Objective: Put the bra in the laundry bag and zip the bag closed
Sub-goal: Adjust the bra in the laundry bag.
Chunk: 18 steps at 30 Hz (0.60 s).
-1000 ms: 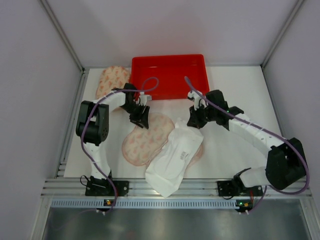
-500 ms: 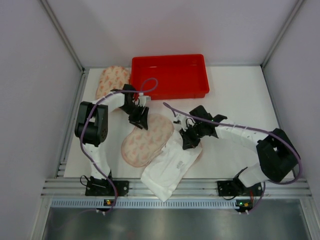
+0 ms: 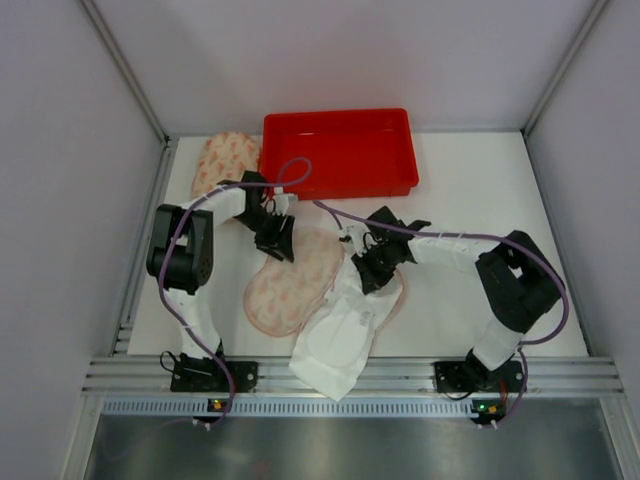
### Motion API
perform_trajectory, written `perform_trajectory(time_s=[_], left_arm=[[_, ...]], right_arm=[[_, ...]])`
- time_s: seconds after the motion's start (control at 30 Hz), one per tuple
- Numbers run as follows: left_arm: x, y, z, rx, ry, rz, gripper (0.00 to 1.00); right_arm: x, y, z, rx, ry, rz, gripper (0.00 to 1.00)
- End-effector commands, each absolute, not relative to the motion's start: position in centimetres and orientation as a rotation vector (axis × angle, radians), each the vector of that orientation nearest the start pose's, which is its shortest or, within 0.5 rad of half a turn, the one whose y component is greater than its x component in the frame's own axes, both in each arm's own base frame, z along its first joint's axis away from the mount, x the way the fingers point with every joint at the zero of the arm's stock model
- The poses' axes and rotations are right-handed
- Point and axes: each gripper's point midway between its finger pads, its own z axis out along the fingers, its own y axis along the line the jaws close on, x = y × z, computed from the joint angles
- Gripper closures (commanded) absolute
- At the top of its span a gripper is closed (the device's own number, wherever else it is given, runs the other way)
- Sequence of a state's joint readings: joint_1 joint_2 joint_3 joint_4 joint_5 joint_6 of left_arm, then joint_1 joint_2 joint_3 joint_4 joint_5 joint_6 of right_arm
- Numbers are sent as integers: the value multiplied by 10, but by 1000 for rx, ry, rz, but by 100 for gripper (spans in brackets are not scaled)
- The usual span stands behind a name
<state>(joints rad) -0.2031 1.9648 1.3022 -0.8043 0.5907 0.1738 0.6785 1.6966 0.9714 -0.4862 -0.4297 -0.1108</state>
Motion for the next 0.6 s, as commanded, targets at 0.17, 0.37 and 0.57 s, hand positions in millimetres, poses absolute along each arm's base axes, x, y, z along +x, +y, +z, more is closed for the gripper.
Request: perform_trajectory(time_s=[0.17,0.37,0.57], left_arm=[[306,-142,15,598,2882,-800,50],[305,-147,20,601,2863,-838,50],[302,-156,54,679,2716,-935,48]], right_arm=[[260,231,65,-1042,2428,352,100],[258,235,68,-1023,2422,448,90],[243,261,115,-1063,2287,736,52]])
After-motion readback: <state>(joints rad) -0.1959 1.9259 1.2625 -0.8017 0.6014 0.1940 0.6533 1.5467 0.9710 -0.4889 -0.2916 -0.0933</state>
